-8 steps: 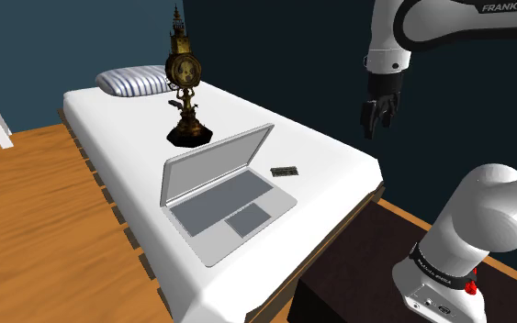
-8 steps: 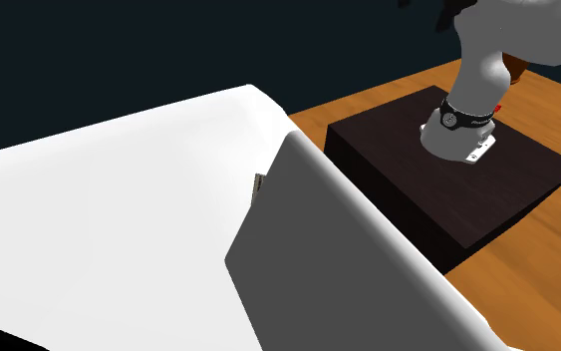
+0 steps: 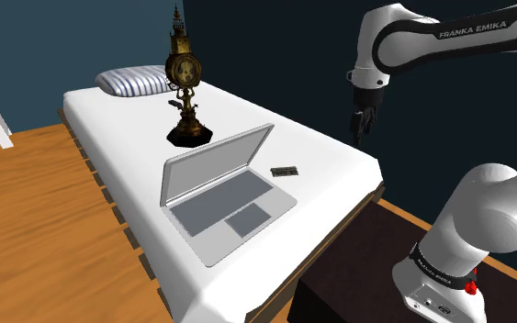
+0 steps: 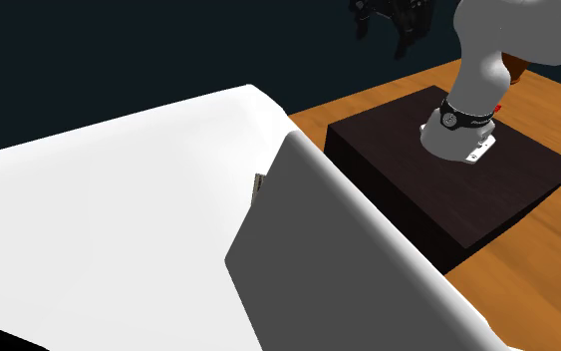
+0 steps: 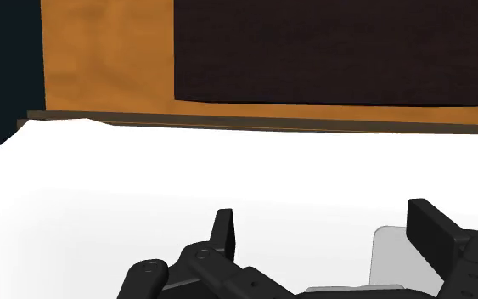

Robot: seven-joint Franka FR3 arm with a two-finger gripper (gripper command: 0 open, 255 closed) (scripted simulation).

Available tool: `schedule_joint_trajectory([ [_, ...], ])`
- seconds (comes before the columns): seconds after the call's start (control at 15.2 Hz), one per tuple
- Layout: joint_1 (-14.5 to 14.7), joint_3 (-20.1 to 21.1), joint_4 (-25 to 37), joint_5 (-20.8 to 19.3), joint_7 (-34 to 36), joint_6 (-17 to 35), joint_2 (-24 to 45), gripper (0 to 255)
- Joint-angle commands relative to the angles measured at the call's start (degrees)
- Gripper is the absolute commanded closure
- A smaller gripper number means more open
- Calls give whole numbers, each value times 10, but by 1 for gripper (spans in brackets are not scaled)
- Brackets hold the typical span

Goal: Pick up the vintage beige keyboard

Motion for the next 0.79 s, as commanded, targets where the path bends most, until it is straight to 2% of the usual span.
schedule_joint_trajectory([
  [0.0, 6, -24, -7, -8, -45, 49, 31, 0],
  [0.4, 33, -85, 8, -1, -176, 177, 149, 0],
  [0.73, 62, -123, 46, 45, -301, 267, 263, 0],
])
